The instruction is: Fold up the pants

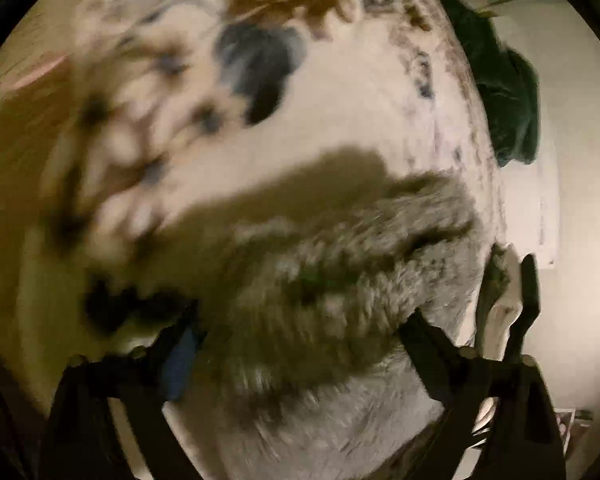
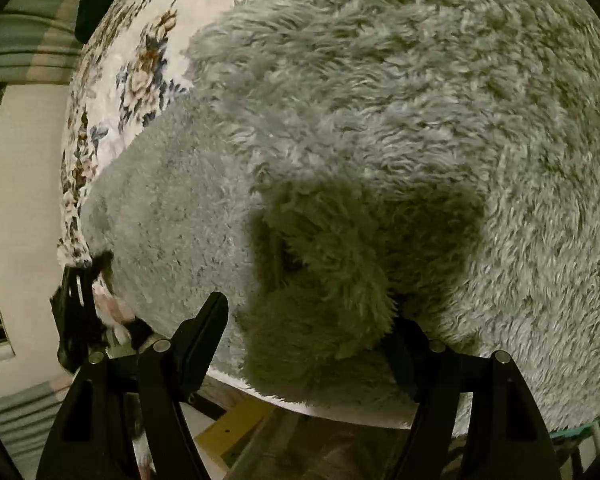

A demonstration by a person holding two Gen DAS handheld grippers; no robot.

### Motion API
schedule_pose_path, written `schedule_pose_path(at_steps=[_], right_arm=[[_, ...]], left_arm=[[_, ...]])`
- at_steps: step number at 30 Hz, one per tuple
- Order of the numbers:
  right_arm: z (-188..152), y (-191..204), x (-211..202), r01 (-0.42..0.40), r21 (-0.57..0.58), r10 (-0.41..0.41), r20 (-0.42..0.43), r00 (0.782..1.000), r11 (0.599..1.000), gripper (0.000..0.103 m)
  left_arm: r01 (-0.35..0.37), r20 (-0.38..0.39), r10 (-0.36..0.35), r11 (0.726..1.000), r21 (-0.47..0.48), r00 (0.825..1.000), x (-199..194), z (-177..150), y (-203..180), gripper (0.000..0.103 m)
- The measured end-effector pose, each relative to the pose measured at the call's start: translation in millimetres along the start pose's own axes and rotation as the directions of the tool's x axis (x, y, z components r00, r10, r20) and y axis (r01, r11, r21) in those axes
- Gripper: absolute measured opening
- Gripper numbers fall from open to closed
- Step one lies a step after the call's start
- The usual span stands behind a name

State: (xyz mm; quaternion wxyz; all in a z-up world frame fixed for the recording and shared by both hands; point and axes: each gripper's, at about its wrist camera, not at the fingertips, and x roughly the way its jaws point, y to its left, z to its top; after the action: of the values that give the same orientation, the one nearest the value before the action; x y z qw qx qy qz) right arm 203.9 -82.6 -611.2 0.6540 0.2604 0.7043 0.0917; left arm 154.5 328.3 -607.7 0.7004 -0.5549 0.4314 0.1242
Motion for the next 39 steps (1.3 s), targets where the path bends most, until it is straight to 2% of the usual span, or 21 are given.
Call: schedule_pose_path(at_steps=[1, 3, 5, 7, 10, 13, 15, 16, 18, 21, 23, 24, 27, 31, 33, 34, 35, 36, 37, 38, 39], right_arm=[[-0.1, 0.1, -0.1, -0.001, 0.001, 0.001, -0.001, 1.0, 1.0, 0.076], [0.4, 0.6, -2.1, -0.006, 0.002, 0.006, 0.004, 1.0, 1.0, 0.076], [0.7, 0.1, -6.0, -0.009, -0.002, 0.009, 0.015, 1.0, 1.0, 0.076], [1.2, -0.5, -12.4, -0.028, -0.002, 0.028, 0.031, 0.999, 1.0, 0.076], [0.4, -4.7, -25.3, -0.072, -0.002, 0.072, 0.056, 0.996, 0.997, 0.076], [0.5, -11.5, -41.7, -0.101, 0.001, 0.101, 0.078, 0.992, 0.995, 0.076], [-0.3, -27.9, -61.7, -0.117, 0.024, 0.114, 0.097, 0.989, 0.993, 0.076], [-0.7, -37.2, -72.6, -0.123, 0.038, 0.118, 0.11, 0.987, 0.992, 0.076], [-1.3, -56.5, -95.2, -0.107, 0.055, 0.098, 0.143, 0.985, 0.993, 0.076], [-3.9, -96.4, -133.6, -0.013, 0.065, 0.0, 0.197, 0.98, 0.998, 0.076], [-7.8, -129.1, -156.0, 0.053, 0.088, -0.071, 0.225, 0.972, 0.995, 0.076], [-10.7, -150.8, -167.6, 0.078, 0.118, -0.104, 0.236, 0.966, 0.99, 0.076], [-19.0, -201.8, -187.4, 0.107, 0.195, -0.154, 0.245, 0.957, 0.975, 0.076], [-27.8, -257.1, -204.2, 0.121, 0.274, -0.189, 0.24, 0.952, 0.954, 0.076], [-27.6, -267.3, -208.6, 0.124, 0.286, -0.197, 0.241, 0.95, 0.95, 0.076], [-27.1, -270.4, -211.9, 0.121, 0.284, -0.193, 0.24, 0.951, 0.951, 0.076], [-26.5, -271.1, -214.3, 0.117, 0.281, -0.188, 0.241, 0.952, 0.952, 0.076], [-28.4, -275.2, -217.9, 0.109, 0.275, -0.179, 0.243, 0.953, 0.955, 0.078], [-30.0, -276.9, -223.1, 0.089, 0.271, -0.159, 0.249, 0.955, 0.958, 0.086], [-30.0, -277.5, -229.2, 0.046, 0.265, -0.118, 0.262, 0.958, 0.963, 0.09], [-29.2, -272.9, -231.0, 0.012, 0.261, -0.086, 0.275, 0.957, 0.965, 0.09]], left_arm=[[-0.011, 0.019, 0.011, 1.0, 0.026, 1.0, 1.2, 2.3, -4.0, 0.048], [0.008, 0.043, -0.012, 0.996, 0.087, 0.999, -1.9, 1.9, -16.1, 0.025], [-0.02, 0.091, 0.004, 0.983, 0.183, 0.996, -16.8, -5.1, -34.9, 0.019], [-0.009, 0.124, -0.024, 0.966, 0.257, 0.992, -33.5, -14.9, -58.0, 0.017], [0.032, 0.131, -0.088, 0.925, 0.38, 0.987, -65.8, -43.1, -100.0, 0.017], [0.086, 0.092, -0.152, 0.858, 0.506, 0.984, -92.0, -85.7, -153.9, 0.017], [0.125, 0.041, -0.186, 0.795, 0.594, 0.982, -100.4, -123.2, -192.5, 0.017], [0.158, -0.007, -0.199, 0.751, 0.642, 0.98, -98.2, -148.1, -213.8, 0.017], [0.237, -0.116, -0.219, 0.68, 0.694, 0.969, -83.9, -197.5, -245.6, 0.017], [0.277, -0.24, -0.143, 0.587, 0.76, 0.96, -41.4, -272.2, -274.9, 0.017], [0.263, -0.28, -0.049, 0.531, 0.805, 0.959, -7.2, -322.8, -283.5, 0.017], [0.26, -0.301, -0.003, 0.514, 0.817, 0.954, 10.5, -343.9, -284.9, 0.017], [0.245, -0.329, 0.085, 0.5, 0.83, 0.941, 49.8, -384.2, -283.7, 0.017], [0.213, -0.34, 0.18, 0.497, 0.841, 0.923, 87.6, -412.9, -273.3, 0.017], [0.191, -0.358, 0.243, 0.518, 0.834, 0.902, 105.4, -421.1, -268.8, 0.019], [0.172, -0.351, 0.267, 0.52, 0.836, 0.897, 100.5, -428.3, -262.6, 0.023], [0.159, -0.356, 0.289, 0.534, 0.83, 0.889, 95.0, -430.4, -262.0, 0.025], [0.157, -0.365, 0.296, 0.546, 0.823, 0.882, 85.7, -433.5, -261.9, 0.034], [0.159, -0.374, 0.293, 0.561, 0.813, 0.88, 78.8, -429.2, -268.3, 0.054], [0.18, -0.393, 0.268, 0.576, 0.797, 0.88, 69.1, -427.6, -271.8, 0.07], [0.205, -0.41, 0.237, 0.591, 0.78, 0.881, 59.0, -423.3, -273.2, 0.099]])
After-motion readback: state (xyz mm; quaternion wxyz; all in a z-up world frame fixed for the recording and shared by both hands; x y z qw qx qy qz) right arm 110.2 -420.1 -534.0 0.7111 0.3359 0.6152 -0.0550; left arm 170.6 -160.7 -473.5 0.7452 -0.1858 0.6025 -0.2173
